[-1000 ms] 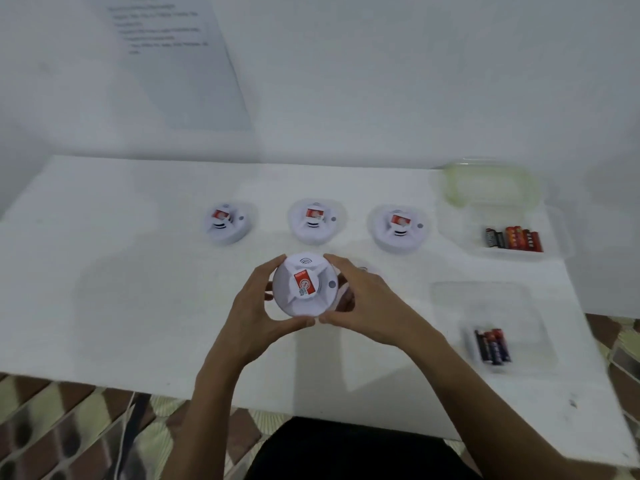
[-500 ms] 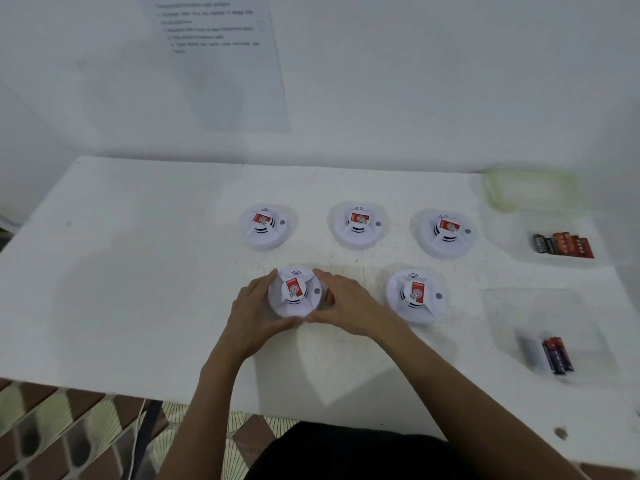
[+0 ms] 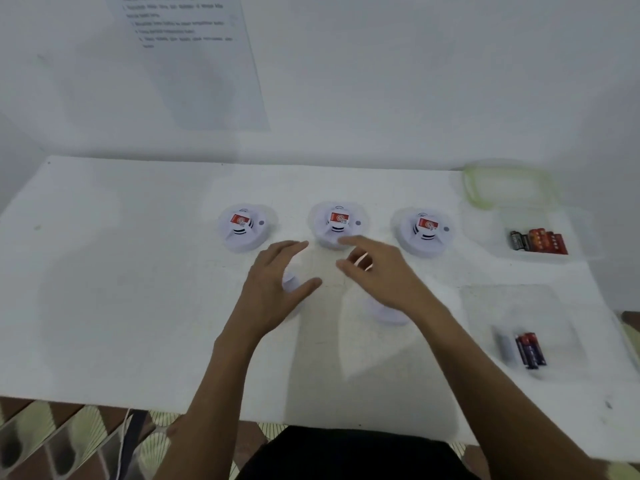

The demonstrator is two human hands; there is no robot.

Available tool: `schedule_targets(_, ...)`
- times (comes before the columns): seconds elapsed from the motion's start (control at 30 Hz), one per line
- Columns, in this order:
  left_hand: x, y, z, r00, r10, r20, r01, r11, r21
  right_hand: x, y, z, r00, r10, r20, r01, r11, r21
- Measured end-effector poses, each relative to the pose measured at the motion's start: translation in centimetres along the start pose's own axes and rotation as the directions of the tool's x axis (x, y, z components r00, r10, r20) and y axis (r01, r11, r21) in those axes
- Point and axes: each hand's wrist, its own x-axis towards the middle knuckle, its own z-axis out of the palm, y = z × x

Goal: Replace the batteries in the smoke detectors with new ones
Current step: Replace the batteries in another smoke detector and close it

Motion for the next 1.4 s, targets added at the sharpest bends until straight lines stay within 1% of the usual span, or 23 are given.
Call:
schedule_targets(0.07, 2.0, 2.6, 0.9, 0.998, 0.045, 0.038, -0.045, 0.999, -0.024, 0.3, 1.3, -2.4, 0.994, 0.030, -0.107, -0.031, 0.999, -0.009)
schedule_targets(0.13, 4.3, 5.0, 2.4, 0.995, 0.052, 0.086, -0.048, 0.997, -0.054, 0.7, 3.0, -4.5, 0.974, 0.060, -0.218, -0.072, 0.996, -0.047)
schedule_targets(0.17, 5.3, 5.9, 3.2, 0.992, 0.053, 0.112, -0.046, 0.997, -0.068, 1.0, 3.9, -5.3, 0.963, 0.075, -0.258, -0.096, 0.993, -0.067)
schedule_targets(0.23, 7.5, 7.7, 5.4, 0.985, 0.070, 0.161, -0.057, 0.995, -0.081, 1.3, 5.8, -6.8, 0.947, 0.129, -0.293, -0.167, 0.980, -0.107)
schedule_targets(0.3, 9.9, 9.4, 8.2, 0.971, 0.089, 0.220, -0.084, 0.996, -0.034, 1.8, 7.9, -8.1, 0.939, 0.174, -0.296, -0.230, 0.959, -0.165)
schedule_targets(0.37, 12.2, 10.4, 11.4, 0.949, 0.075, 0.306, -0.105, 0.991, 0.084, 2.3, 9.5, -8.9, 0.935, 0.225, -0.275, -0.284, 0.939, -0.196)
schedule_targets(0.4, 13.1, 10.8, 12.7, 0.939, 0.044, 0.341, -0.100, 0.984, 0.148, 2.4, 10.0, -9.4, 0.933, 0.260, -0.249, -0.310, 0.931, -0.192)
schedule_targets(0.5, 14.6, 10.2, 16.1, 0.925, -0.062, 0.375, -0.023, 0.976, 0.216, 2.0, 10.3, -10.6, 0.931, 0.342, -0.126, -0.351, 0.934, -0.063)
schedule_targets(0.57, 14.6, 10.4, 17.1, 0.936, -0.074, 0.343, -0.015, 0.968, 0.249, 1.6, 10.2, -11.3, 0.938, 0.336, -0.089, -0.336, 0.942, 0.017)
schedule_targets(0.67, 14.2, 11.7, 16.9, 0.967, -0.056, 0.249, 0.005, 0.979, 0.202, 0.9, 10.0, -11.9, 0.944, 0.318, -0.083, -0.306, 0.943, 0.134)
schedule_targets(0.73, 14.1, 12.2, 16.7, 0.978, -0.030, 0.207, -0.004, 0.987, 0.160, 0.4, 9.8, -12.4, 0.945, 0.292, -0.144, -0.266, 0.948, 0.177)
schedule_targets(0.83, 13.1, 13.2, 16.0, 0.987, 0.055, 0.148, -0.059, 0.998, 0.017, -1.2, 9.0, -13.6, 0.955, 0.153, -0.252, -0.092, 0.967, 0.239)
schedule_targets(0.9, 12.3, 14.2, 15.8, 0.989, 0.103, 0.103, -0.094, 0.992, -0.089, -2.4, 8.7, -14.8, 0.948, 0.107, -0.301, 0.001, 0.941, 0.339)
schedule_targets(0.93, 11.8, 14.9, 15.7, 0.989, 0.128, 0.078, -0.116, 0.983, -0.142, -3.0, 8.9, -15.4, 0.941, 0.109, -0.319, 0.018, 0.929, 0.370)
schedule_targets(1.0, 10.7, 16.6, 15.3, 0.985, 0.169, 0.040, -0.157, 0.964, -0.214, -4.0, 9.5, -16.6, 0.944, 0.127, -0.305, -0.008, 0.932, 0.363)
schedule_targets(1.07, 9.8, 18.0, 15.5, 0.983, 0.185, 0.004, -0.178, 0.952, -0.251, -5.0, 10.3, -17.6, 0.969, 0.143, -0.200, -0.069, 0.939, 0.337)
schedule_targets(1.13, 8.9, 19.3, 16.0, 0.982, 0.185, -0.029, -0.186, 0.942, -0.279, -6.1, 10.7, -18.3, 0.985, 0.132, -0.112, -0.084, 0.930, 0.359)
schedule_targets(1.2, 8.3, 20.2, 16.4, 0.986, 0.164, -0.010, -0.159, 0.942, -0.296, -7.1, 10.8, -18.8, 0.986, 0.100, -0.137, -0.043, 0.929, 0.368)
schedule_targets(1.27, 7.7, 21.1, 16.7, 0.992, 0.121, 0.036, -0.102, 0.939, -0.328, -8.1, 11.0, -19.0, 0.976, 0.051, -0.213, 0.017, 0.952, 0.306)
schedule_targets(1.33, 7.3, 21.4, 17.0, 0.992, 0.113, 0.048, -0.088, 0.924, -0.373, -8.9, 11.2, -19.0, 0.960, 0.007, -0.280, 0.068, 0.964, 0.256)
schedule_targets(1.4, 7.0, 21.5, 17.0, 0.985, 0.169, 0.042, -0.150, 0.947, -0.284, -9.4, 11.3, -19.0, 0.951, -0.015, -0.308, 0.092, 0.967, 0.237)
